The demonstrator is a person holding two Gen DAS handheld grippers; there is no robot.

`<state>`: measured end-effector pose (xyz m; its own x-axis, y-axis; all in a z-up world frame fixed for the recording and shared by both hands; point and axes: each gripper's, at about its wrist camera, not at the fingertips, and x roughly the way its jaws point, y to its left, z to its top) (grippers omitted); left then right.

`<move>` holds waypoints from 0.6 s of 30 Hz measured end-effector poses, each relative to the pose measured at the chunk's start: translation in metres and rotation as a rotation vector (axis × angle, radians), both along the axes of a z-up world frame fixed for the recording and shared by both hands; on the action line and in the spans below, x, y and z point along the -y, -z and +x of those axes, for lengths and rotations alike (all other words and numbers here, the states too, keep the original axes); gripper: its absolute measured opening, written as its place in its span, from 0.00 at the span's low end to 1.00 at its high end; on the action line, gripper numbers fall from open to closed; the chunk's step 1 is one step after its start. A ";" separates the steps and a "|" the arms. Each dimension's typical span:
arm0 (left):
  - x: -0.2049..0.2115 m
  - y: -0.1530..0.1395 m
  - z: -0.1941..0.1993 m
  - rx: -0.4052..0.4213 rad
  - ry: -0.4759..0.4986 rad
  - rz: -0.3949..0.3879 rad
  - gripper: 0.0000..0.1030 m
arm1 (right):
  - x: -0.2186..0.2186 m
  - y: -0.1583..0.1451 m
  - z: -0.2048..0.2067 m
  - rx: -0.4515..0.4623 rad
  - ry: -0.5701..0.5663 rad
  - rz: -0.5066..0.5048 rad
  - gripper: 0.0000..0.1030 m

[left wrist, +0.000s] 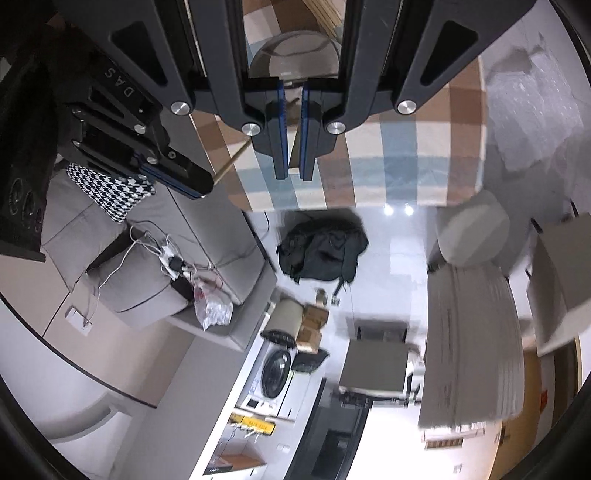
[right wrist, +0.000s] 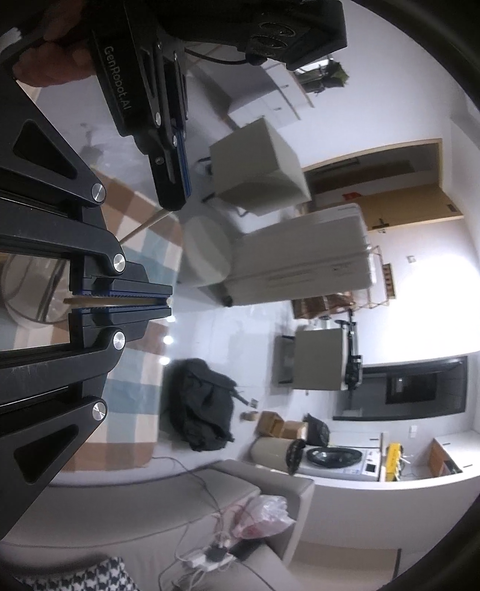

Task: Organize utensils
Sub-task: 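Lower both chopsticks into the white holder and open both tools, then withdraw both open tools up from the white holder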

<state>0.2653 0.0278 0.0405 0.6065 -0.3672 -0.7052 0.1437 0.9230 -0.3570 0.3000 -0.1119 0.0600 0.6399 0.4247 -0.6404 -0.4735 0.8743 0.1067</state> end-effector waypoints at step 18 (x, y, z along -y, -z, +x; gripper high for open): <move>-0.033 -0.018 -0.057 -0.040 -0.172 0.089 0.66 | 0.064 0.004 -0.053 -0.095 0.133 0.201 0.36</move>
<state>0.2080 0.0609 0.0585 0.6258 -0.1952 -0.7552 -0.0320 0.9610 -0.2748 0.2469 -0.1757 0.0563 0.6395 0.4659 -0.6115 -0.3357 0.8848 0.3230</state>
